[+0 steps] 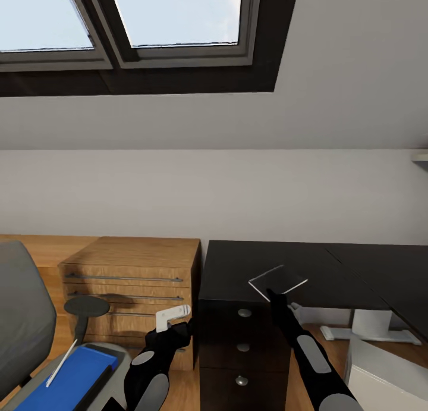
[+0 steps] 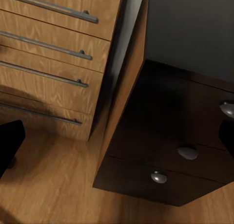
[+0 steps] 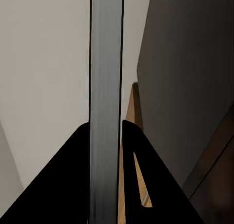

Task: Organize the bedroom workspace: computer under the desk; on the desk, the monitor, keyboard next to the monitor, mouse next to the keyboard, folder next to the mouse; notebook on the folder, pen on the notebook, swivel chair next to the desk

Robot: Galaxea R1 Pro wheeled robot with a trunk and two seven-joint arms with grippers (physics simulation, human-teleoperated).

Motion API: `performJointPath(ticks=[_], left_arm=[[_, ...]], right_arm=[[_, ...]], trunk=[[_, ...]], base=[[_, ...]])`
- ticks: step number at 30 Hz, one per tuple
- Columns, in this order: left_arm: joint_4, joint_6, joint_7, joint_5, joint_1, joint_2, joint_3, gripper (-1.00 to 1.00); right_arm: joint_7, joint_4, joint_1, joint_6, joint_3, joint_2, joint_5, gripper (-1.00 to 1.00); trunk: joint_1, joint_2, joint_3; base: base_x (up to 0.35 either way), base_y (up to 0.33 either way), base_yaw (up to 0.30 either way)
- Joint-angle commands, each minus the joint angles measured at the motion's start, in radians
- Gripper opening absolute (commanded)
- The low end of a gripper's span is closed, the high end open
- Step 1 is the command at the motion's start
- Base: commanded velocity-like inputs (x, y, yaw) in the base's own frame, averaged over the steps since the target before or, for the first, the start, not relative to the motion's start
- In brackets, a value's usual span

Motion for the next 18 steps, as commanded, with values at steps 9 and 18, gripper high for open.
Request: performJointPath(ticks=[9, 18], left_arm=[[-0.001, 0.002, 0.009, 0.008, -0.001, 0.0, -0.001, 1.0], [-0.001, 0.002, 0.009, 0.009, -0.001, 0.0, -0.001, 1.0]], right_arm=[[-0.032, 0.001, -0.001, 0.013, -0.014, -0.005, -0.07, -1.0], [-0.124, 0.001, -0.001, 0.016, -0.014, -0.006, -0.168, -1.0]], trunk=[[0.0, -0.001, -0.001], [0.0, -0.001, -0.001]], base=[[0.0, 0.0, 0.0], [0.0, 0.0, 0.0]])
